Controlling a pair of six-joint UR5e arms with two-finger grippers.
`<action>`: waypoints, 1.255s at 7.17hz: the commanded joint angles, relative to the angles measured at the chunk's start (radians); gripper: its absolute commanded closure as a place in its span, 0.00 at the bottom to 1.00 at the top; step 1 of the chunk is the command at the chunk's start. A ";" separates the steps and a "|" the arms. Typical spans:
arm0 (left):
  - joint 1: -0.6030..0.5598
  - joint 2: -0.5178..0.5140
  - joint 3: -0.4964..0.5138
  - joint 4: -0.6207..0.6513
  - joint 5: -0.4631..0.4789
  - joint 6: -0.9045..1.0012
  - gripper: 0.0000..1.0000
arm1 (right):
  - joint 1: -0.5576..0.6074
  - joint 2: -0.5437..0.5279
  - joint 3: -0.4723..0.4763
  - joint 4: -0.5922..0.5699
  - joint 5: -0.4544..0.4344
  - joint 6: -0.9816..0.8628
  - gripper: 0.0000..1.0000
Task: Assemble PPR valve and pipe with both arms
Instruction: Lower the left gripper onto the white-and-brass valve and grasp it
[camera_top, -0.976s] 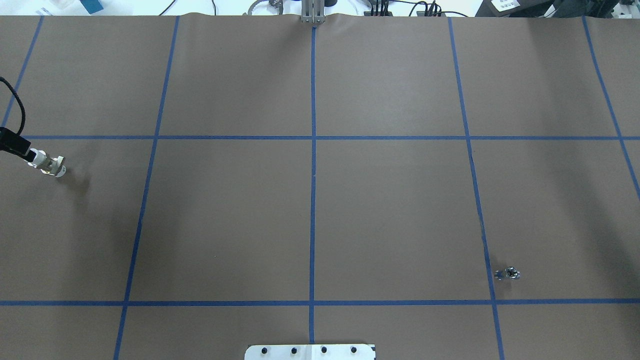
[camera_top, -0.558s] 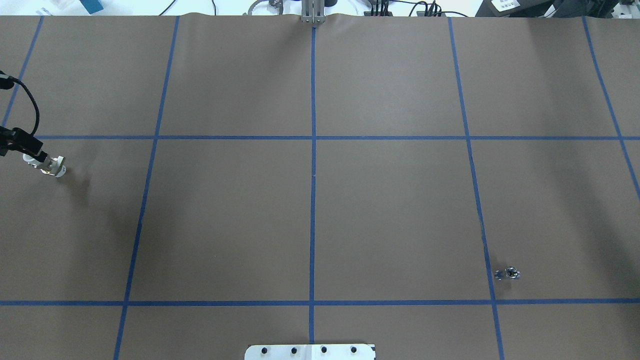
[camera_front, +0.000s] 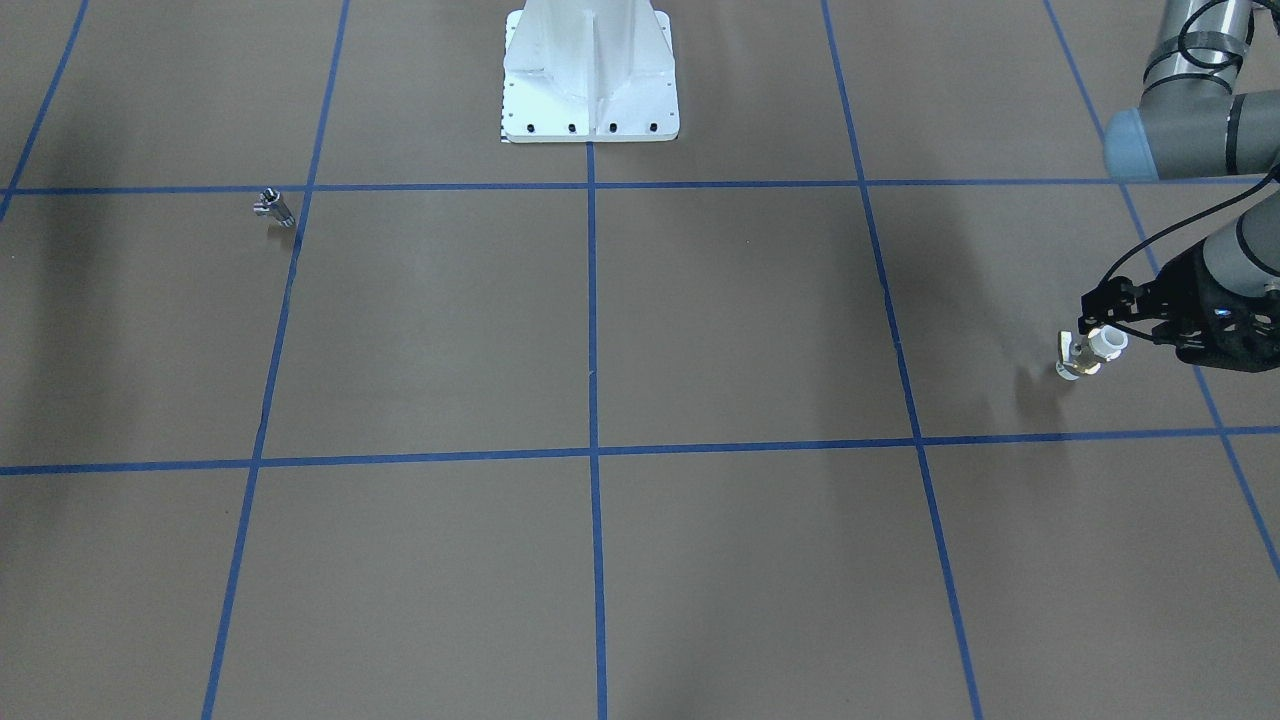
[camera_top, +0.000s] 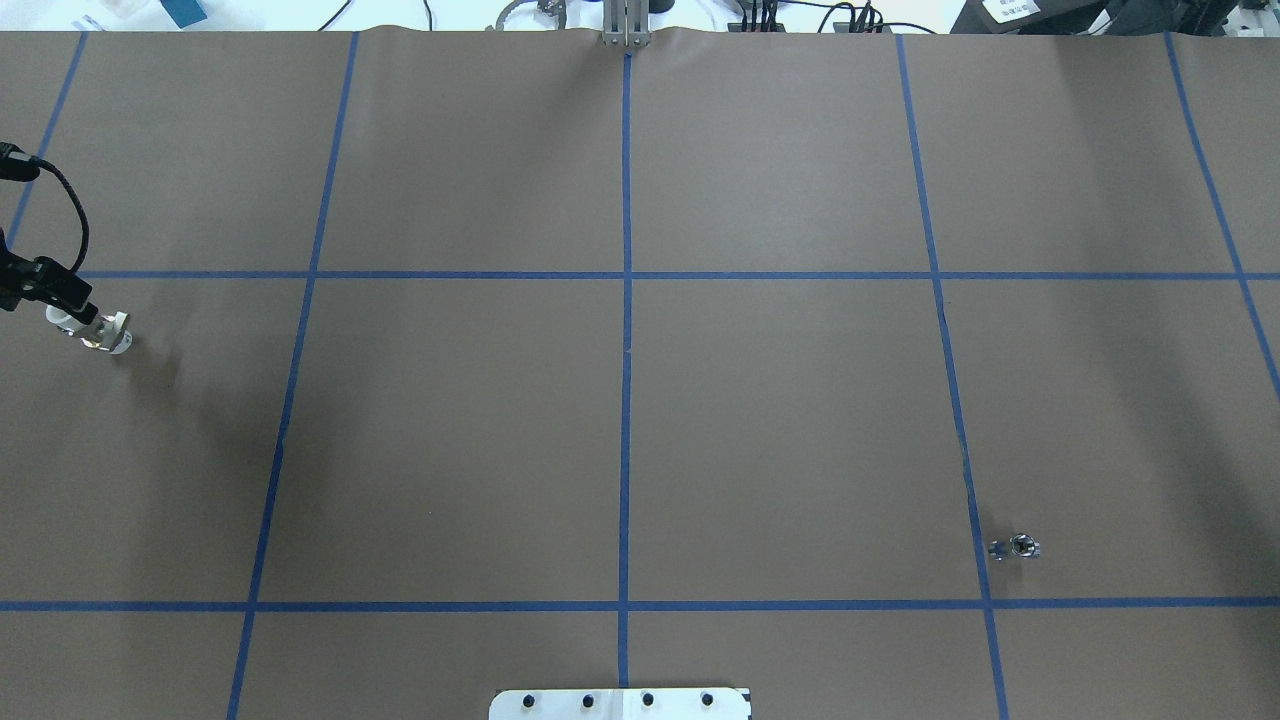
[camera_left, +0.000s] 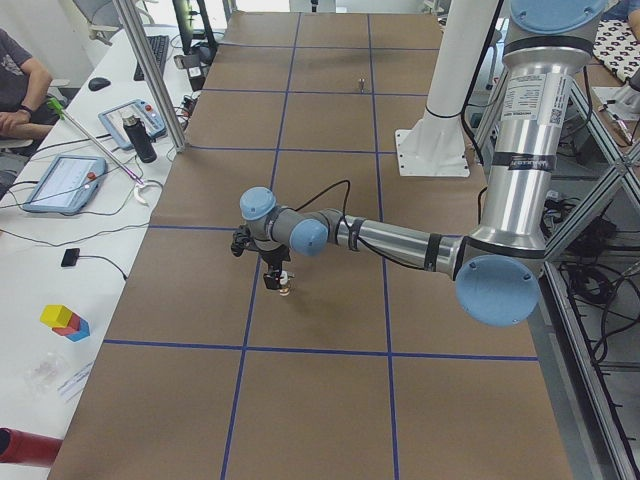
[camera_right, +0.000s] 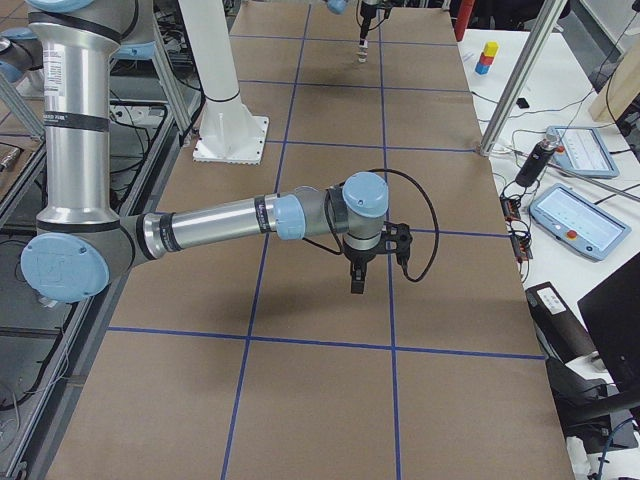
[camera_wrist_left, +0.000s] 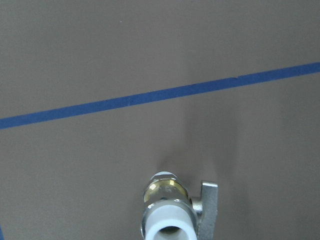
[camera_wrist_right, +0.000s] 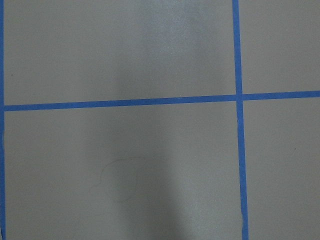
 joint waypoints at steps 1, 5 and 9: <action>0.000 -0.014 0.016 -0.001 0.008 -0.001 0.14 | -0.001 0.000 0.000 0.000 0.000 -0.001 0.00; 0.002 -0.022 0.026 -0.001 0.008 0.001 0.33 | -0.001 0.000 0.000 0.000 -0.002 -0.001 0.00; 0.004 -0.022 0.029 0.005 0.005 -0.010 1.00 | -0.001 0.002 0.000 0.002 -0.002 -0.001 0.00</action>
